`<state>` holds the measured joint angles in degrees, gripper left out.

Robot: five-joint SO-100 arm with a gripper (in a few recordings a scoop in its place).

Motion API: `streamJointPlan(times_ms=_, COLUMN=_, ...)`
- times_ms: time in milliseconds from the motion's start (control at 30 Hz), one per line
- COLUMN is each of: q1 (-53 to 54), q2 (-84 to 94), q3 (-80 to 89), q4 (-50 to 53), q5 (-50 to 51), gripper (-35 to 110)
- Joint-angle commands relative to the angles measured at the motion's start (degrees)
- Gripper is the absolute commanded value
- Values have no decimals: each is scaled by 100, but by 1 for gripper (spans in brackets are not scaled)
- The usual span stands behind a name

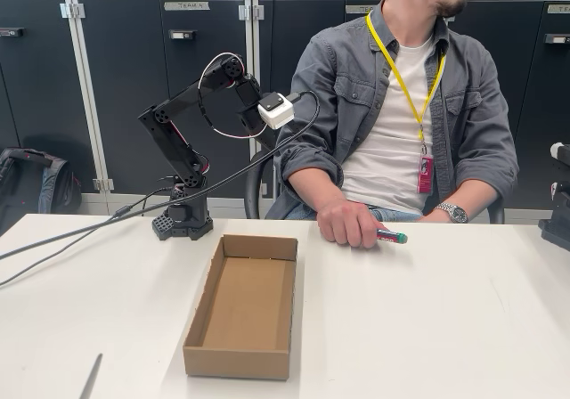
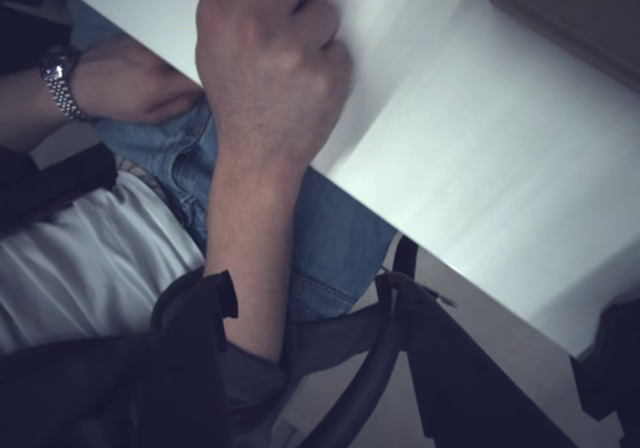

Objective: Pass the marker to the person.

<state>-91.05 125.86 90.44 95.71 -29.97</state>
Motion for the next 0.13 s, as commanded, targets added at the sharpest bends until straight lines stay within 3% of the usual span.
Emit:
streamJointPlan(times_ms=0, q1=62, q2=229, q3=-18, q4=18, q5=-53, gripper=32)
streamJointPlan(times_ms=100, q1=62, q2=229, q3=-9, q4=26, q5=-26, gripper=32)
